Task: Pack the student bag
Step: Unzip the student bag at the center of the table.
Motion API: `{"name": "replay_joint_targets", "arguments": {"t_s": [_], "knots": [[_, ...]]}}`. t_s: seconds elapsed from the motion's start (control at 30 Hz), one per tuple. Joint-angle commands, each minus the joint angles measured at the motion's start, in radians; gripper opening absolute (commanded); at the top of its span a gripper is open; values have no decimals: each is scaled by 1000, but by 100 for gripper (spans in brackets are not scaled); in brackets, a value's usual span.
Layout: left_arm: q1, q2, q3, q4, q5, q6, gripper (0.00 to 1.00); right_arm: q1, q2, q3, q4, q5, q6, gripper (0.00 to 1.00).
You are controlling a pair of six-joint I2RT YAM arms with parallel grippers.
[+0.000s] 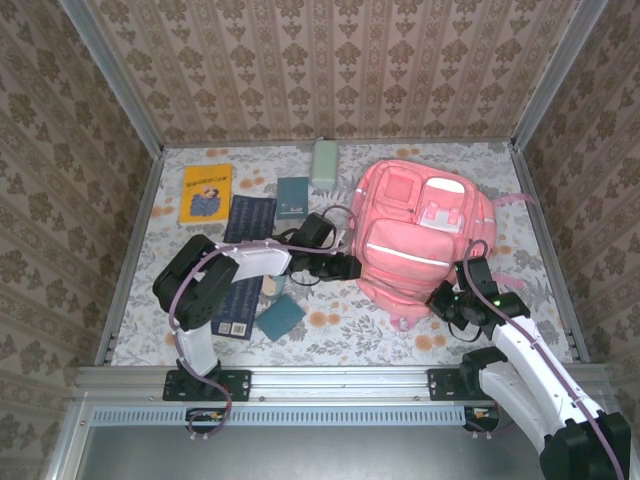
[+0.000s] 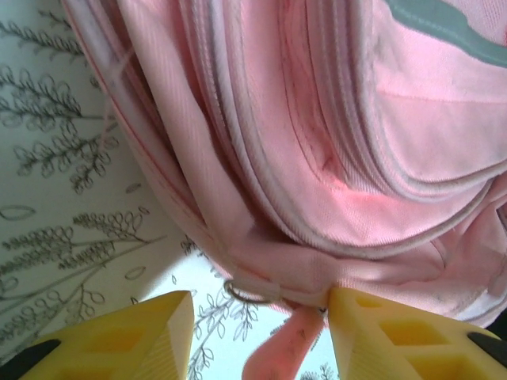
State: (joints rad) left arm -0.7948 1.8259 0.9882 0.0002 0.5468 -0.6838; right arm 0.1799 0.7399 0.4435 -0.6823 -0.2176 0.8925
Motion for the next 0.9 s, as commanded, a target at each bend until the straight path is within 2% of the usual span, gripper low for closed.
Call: {"name": "replay_joint_targets", "arguments": {"t_s": [0.0,0.03,0.23,0.33,0.4,0.53,0.7,0.77,0.87], "knots": [[-16,-38,-22,-7,29,-15,41,-4,-4,1,29,-25,3,2],[-17,-39,-21,-2,31,-18,35,-3,-2,-2,30,-27,3,2],[-19,-39,-14,9,37,-35,33,-4,-5,-8,32,-29,6,3],[-21,-36,-12,13,39,-38,26,-3,-8,-11,29,-31,7,3],[-21,-39,-11,9,38,-40,16,-3,-10,-12,28,-32,8,4],[-20,-59,-8,-14,24,-31,4,-4,-14,-17,26,-33,9,4],[-19,-81,6,-76,1,0,0,-4,-26,-19,15,-25,5,4],[-19,-93,24,-129,-43,32,0,-4,-30,-17,6,-25,-1,0],[-19,-115,75,-245,-165,111,0,-4,-45,-17,-17,-23,-8,0]]}}
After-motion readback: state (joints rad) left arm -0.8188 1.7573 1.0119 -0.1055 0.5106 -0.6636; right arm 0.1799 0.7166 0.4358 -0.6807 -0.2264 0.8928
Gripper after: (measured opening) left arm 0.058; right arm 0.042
